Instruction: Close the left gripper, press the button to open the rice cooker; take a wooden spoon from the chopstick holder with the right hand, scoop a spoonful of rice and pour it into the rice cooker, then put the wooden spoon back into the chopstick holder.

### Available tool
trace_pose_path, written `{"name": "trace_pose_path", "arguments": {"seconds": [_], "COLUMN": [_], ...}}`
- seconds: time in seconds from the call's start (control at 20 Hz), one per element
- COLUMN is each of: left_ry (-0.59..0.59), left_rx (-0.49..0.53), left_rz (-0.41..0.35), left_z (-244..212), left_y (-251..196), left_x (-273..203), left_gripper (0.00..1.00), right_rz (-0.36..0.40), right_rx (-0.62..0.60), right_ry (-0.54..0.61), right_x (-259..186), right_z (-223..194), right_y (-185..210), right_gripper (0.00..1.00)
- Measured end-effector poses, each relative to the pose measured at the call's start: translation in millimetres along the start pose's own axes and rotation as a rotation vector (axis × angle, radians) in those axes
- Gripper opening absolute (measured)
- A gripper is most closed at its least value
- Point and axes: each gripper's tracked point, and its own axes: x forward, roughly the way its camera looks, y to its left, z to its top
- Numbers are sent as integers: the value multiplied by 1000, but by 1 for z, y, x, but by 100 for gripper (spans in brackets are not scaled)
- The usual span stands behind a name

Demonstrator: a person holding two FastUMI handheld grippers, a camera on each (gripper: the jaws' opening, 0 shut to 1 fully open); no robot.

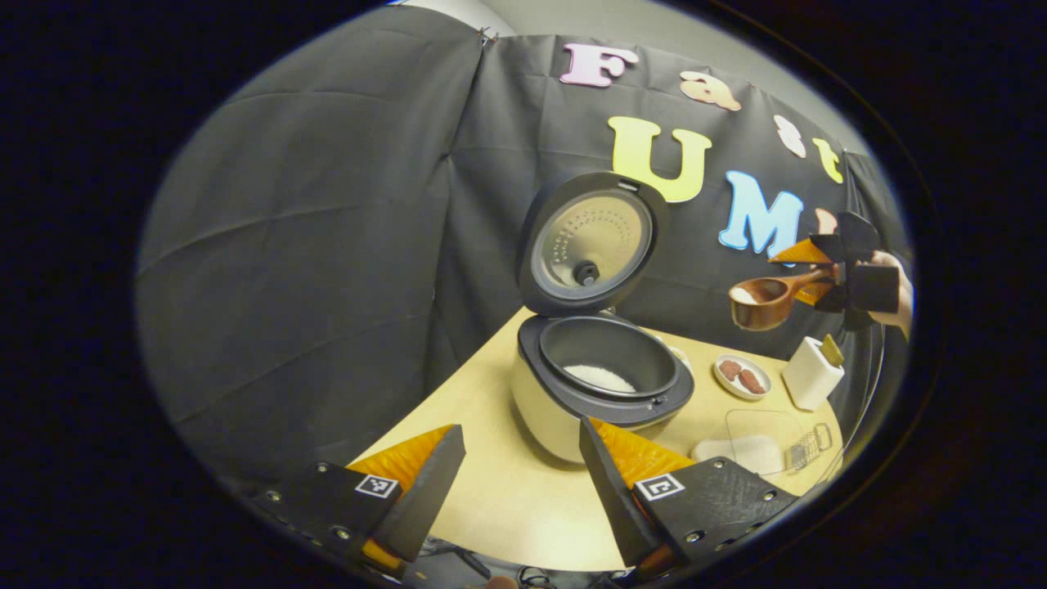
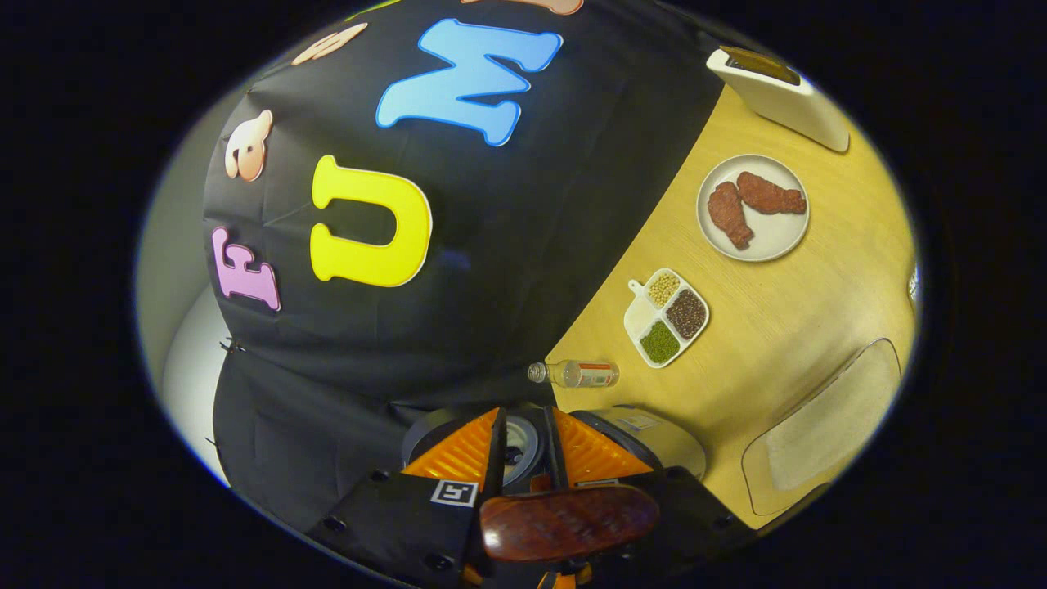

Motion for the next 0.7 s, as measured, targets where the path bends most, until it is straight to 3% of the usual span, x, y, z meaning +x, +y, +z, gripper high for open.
{"name": "trace_pose_path", "arguments": {"seconds": [0.15, 0.2, 0.25, 0.3, 0.4, 0.55, 0.6, 0.65, 0.7], "left_ry": [3, 4, 3, -5, -15, -10, -10, -11, -14], "left_rx": [-15, -24, -28, -33, -42, -40, -37, -35, -31], "left_rz": [20, 24, 25, 23, 30, 55, 63, 70, 78], "left_z": [-1, 0, 0, 3, 7, 8, 9, 9, 11], "left_y": [10, 11, 14, 15, 21, 32, 36, 41, 44], "left_x": [-1, 0, 0, 1, 0, 5, 7, 7, 8], "left_gripper": [89, 84, 89, 84, 89, 84, 89, 84, 89], "right_rz": [5, 4, 5, 7, 9, 6, 13, 23, 25], "right_rx": [-62, -87, -102, -112, -151, -288, -326, -363, -402], "right_ry": [34, 46, 50, 41, 27, 14, -6, -24, -35], "right_x": [31, 40, 49, 57, 73, 84, 88, 92, 94], "right_z": [-23, -30, -35, -38, -43, -54, -57, -56, -58], "right_y": [13, 17, 19, 24, 30, 42, 47, 51, 54], "right_gripper": [27, 26, 26, 27, 26, 27, 27, 26, 26]}}
